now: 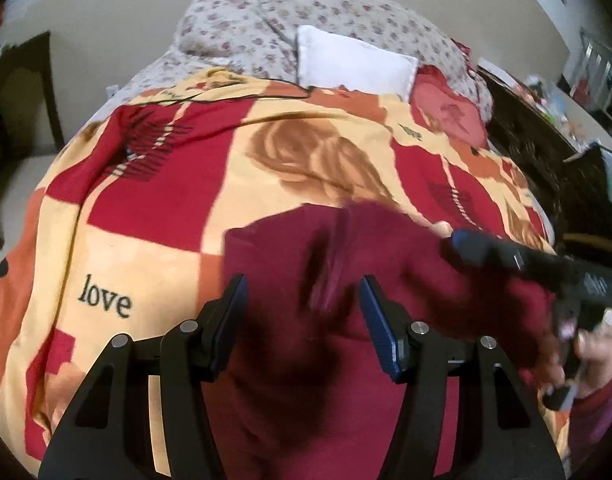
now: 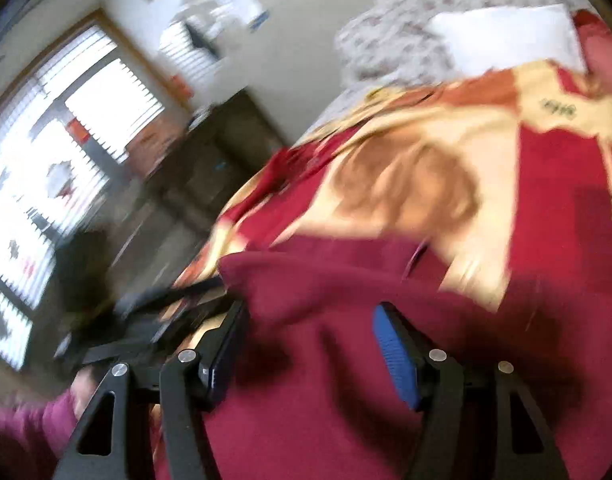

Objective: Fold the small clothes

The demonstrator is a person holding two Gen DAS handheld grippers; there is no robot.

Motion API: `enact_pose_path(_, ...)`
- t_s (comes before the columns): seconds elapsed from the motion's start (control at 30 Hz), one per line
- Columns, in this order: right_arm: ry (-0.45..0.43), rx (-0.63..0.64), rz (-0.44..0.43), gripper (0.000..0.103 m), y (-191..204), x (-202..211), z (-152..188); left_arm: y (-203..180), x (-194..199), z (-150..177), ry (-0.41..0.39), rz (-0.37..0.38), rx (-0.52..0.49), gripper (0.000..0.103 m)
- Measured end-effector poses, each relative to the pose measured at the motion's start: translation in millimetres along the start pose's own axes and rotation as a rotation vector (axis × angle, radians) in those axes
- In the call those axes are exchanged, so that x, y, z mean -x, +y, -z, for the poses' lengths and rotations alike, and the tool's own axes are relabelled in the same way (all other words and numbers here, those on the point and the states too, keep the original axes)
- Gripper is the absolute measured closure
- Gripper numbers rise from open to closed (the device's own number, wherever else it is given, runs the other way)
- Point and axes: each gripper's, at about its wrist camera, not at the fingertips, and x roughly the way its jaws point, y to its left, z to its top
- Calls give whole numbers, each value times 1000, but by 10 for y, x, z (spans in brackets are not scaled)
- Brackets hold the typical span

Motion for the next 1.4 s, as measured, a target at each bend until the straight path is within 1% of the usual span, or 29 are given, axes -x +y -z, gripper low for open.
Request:
enact_pose_path(0.03,-5,-10,23,41,6,-9,-32,51,16,1,1,-4,13,46)
enact_pose_path(0.1,-9,24,-10,41,128,37,35,136,61,27,-4,-7,24,46)
enact_pose_path(0.13,-1,80,-29,41,264,55,122,168,74,40,-5,-10,27,46)
enact_pose_path(0.17,15,141,-21,41,391,41,208,225,91,63,-5,-17,34,46)
enact_pose_path(0.2,32,203,4,41,503,14,297,269,97,82,-3,-21,44,46)
enact_pose_path(0.27,66,365,102,41,763,-147,507,354,97,120,1,-24,74,46)
enact_pose_path(0.3,71,399,124,41,788,-195,586,387,99,135,4,-22,89,46)
enact_pose_path(0.37,95,447,202,41,832,-410,672,421,122,173,7,-18,110,46)
enact_pose_path(0.43,113,473,292,45,788,-621,698,427,156,196,8,-17,115,46)
enact_pose_path(0.47,118,483,306,47,765,-646,704,426,182,214,8,-17,115,46)
enact_pose_path(0.53,107,522,368,58,709,-722,711,428,217,236,6,-18,114,45)
enact_pose_path(0.57,99,522,381,69,686,-694,707,431,237,250,6,-20,113,45)
enact_pose_path(0.6,89,500,372,74,641,-695,655,439,246,252,7,-21,114,46)
enact_pose_path(0.63,78,447,335,77,573,-633,608,442,251,253,7,-23,119,46)
enact_pose_path(0.7,67,377,267,92,530,-510,562,469,296,244,4,-27,135,46)
enact_pose_path(0.77,48,304,166,92,564,-325,543,505,387,212,-14,-19,156,46)
enact_pose_path(0.8,36,298,110,92,640,-205,553,518,445,192,-32,-13,163,46)
enact_pose_path(0.9,41,306,13,93,894,-116,623,530,590,140,-81,-17,183,46)
enact_pose_path(1.0,80,314,19,92,1031,-327,756,499,617,119,-104,-9,204,46)
enact_pose_path(1.03,112,297,27,92,1013,-461,793,480,597,118,-97,-7,207,46)
enact_pose_path(1.1,205,215,28,91,903,-667,857,396,523,150,-56,1,193,46)
enact_pose_path(1.13,199,167,4,91,839,-616,876,348,492,167,-47,1,176,46)
enact_pose_path(1.17,172,141,-21,91,806,-506,880,299,474,191,-43,-4,155,46)
enact_pose_path(1.23,99,88,-51,91,694,-131,878,218,451,233,-41,-21,114,46)
enact_pose_path(1.27,62,70,-52,87,624,86,876,171,422,259,-37,-30,92,46)
enact_pose_path(1.3,34,61,-43,75,559,274,878,125,381,285,-25,-32,73,46)
enact_pose_path(1.33,0,54,-18,66,478,484,891,95,348,303,-15,-28,60,46)
enact_pose_path(1.37,-42,46,30,54,376,701,903,51,295,329,-3,-24,45,46)
enact_pose_path(1.4,-69,39,83,53,289,848,914,22,254,350,3,-27,37,46)
